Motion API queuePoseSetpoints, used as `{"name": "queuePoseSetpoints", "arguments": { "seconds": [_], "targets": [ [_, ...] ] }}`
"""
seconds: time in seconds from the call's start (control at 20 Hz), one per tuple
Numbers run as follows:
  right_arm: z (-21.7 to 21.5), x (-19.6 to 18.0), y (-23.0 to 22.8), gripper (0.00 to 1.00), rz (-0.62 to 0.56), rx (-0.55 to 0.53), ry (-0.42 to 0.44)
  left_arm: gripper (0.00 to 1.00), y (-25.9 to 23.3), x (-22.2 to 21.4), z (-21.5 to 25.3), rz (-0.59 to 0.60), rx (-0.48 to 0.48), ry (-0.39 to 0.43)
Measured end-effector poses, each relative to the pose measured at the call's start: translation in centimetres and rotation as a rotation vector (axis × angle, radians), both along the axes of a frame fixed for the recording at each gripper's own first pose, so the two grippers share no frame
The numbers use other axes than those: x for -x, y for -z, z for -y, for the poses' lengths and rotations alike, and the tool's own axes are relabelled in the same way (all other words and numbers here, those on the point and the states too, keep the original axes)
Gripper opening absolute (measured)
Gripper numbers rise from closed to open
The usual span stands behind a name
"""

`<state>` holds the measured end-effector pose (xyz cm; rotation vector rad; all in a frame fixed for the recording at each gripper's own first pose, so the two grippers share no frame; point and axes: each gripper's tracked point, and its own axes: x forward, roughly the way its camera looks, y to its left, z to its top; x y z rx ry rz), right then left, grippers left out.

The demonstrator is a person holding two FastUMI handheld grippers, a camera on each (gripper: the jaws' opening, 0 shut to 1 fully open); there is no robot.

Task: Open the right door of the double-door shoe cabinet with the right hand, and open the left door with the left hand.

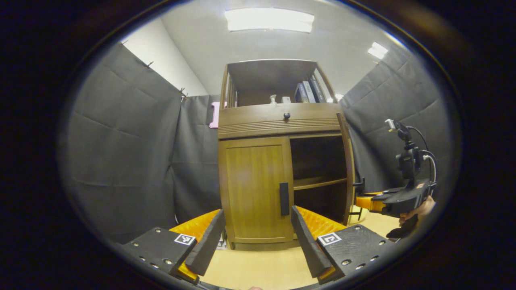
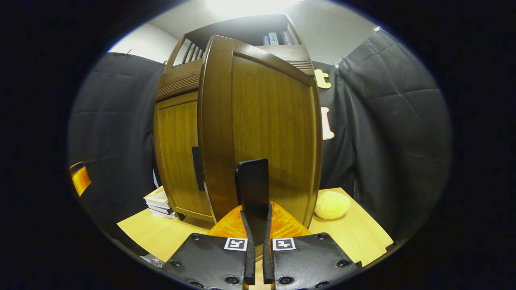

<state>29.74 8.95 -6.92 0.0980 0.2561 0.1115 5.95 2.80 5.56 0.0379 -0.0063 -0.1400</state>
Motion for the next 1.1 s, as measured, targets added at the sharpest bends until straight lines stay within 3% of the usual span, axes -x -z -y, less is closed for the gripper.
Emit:
{"name": "queuePoseSetpoints", "arguments": {
  "seconds": [0.35,0.45,0.7,0.85,0.9,1.1],
  "targets": [
    [2.5,0.7,-0.2,0.08,0.0,0.013,0.083,0.92,-0.2,-0.2,0.9,0.013,0.007,0.077],
    [3.6,0.7,-0.3,0.05,0.001,0.019,0.115,0.92,-0.3,-0.2,1.2,0.01,0.014,0.1],
    [5.9,0.9,-0.5,0.07,0.0,0.019,0.182,0.92,-0.3,0.0,2.9,0.009,0.023,0.144],
    [6.7,1.1,-0.6,0.06,0.003,0.031,0.204,0.92,-0.3,0.1,3.7,0.01,0.014,0.165],
    [7.1,1.1,-0.5,0.01,0.007,0.037,0.214,0.92,-0.2,0.2,4.0,0.008,0.013,0.171],
    [8.8,1.4,-0.8,0.02,0.025,0.043,0.253,0.94,-0.3,0.5,5.1,0.01,0.004,0.198]
  ]
}}
